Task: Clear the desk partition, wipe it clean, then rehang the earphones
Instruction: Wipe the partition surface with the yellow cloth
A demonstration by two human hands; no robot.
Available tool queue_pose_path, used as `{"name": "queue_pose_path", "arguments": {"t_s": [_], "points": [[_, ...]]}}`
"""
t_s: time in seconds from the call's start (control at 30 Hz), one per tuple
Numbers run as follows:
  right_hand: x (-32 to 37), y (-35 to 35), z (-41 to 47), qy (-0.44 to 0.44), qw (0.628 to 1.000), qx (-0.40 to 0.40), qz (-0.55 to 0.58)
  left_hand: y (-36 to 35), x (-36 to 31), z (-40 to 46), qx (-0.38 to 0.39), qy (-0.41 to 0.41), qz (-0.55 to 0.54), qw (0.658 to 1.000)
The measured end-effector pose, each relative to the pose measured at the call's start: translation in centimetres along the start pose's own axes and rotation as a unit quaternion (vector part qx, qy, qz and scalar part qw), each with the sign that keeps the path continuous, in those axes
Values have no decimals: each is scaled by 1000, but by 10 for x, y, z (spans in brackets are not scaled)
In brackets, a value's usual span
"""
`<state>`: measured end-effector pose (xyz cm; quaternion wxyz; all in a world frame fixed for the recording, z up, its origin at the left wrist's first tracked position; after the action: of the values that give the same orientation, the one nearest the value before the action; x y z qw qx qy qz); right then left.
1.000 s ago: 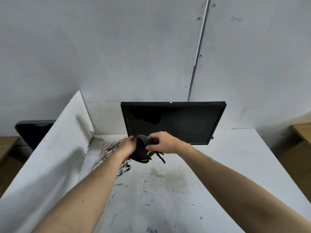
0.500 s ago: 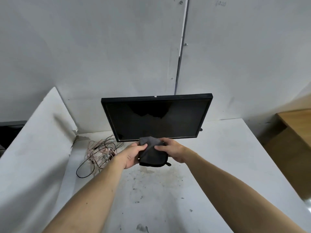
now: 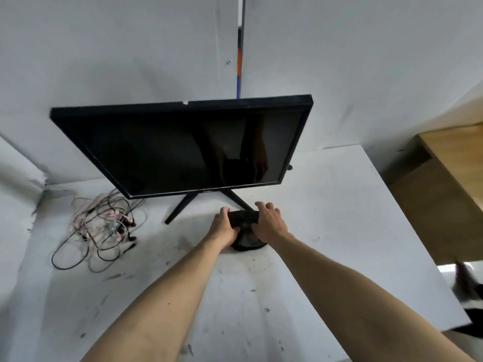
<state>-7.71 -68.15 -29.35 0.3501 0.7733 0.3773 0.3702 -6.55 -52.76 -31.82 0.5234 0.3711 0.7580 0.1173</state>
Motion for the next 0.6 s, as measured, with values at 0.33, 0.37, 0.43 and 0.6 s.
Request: {"name": "queue_pose_path", "arguments": {"t_s": [0.33,0.37,0.43,0.6], "points": [[-15,-53,-1,83,978,22,-191,-35,13,1,84,-63,321,941],[-12,-50,-1,86,976,22,-198,-33,12,-1,85,-65,320,941],[-3,-43,-5,93,974,24,-204,-24,8,-8,87,-65,308,945],[57,-25,-26,146,972,32,-179,33,4,-32,59,-41,295,953]]}}
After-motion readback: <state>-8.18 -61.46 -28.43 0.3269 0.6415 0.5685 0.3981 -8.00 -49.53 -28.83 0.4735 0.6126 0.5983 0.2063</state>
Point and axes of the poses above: each hand's wrist, its own z-axis towards the middle knuckle, its own y-axis out of the back of the hand, x = y × z, the point moved 8 cm from there along z, towards the middle knuckle, and after that the axes turned 8 degrees about -y, right-handed, at the moved point
